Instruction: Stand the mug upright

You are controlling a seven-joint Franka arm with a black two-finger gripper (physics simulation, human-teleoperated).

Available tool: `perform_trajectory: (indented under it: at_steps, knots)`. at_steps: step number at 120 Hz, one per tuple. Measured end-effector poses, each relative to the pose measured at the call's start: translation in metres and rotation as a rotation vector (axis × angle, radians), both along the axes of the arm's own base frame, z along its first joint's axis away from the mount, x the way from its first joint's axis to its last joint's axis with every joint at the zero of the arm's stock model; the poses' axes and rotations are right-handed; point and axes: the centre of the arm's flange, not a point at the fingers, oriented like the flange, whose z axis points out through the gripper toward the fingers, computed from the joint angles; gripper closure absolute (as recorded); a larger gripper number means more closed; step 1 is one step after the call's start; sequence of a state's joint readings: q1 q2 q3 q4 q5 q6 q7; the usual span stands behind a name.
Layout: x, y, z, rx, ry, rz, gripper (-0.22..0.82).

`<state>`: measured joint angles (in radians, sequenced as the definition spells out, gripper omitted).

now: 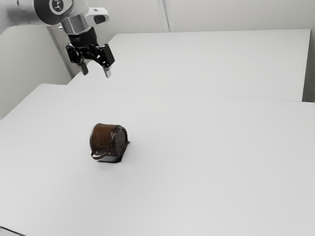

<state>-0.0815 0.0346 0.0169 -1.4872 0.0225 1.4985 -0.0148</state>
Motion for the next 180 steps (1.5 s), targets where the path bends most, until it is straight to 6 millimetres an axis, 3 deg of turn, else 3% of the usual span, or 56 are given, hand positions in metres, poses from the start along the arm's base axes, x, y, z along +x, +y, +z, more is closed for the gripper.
perform_trajectory:
  at_steps: [20,44,54,80,121,156,180]
  knots:
    - [-0.003,-0.01,0.0,-0.003,-0.006,-0.017,0.0]
    - [-0.026,-0.008,-0.002,-0.005,-0.002,-0.017,0.0]
    - [-0.031,0.01,-0.003,-0.006,-0.002,0.015,0.0]
    - [-0.037,0.08,-0.025,-0.057,0.034,0.134,0.0]
    - [-0.037,0.138,-0.102,-0.256,0.049,0.177,0.0]
    - [-0.023,0.162,-0.15,-0.366,0.02,0.144,0.0]
    - [-0.028,0.175,-0.195,-0.449,0.043,0.151,0.0]
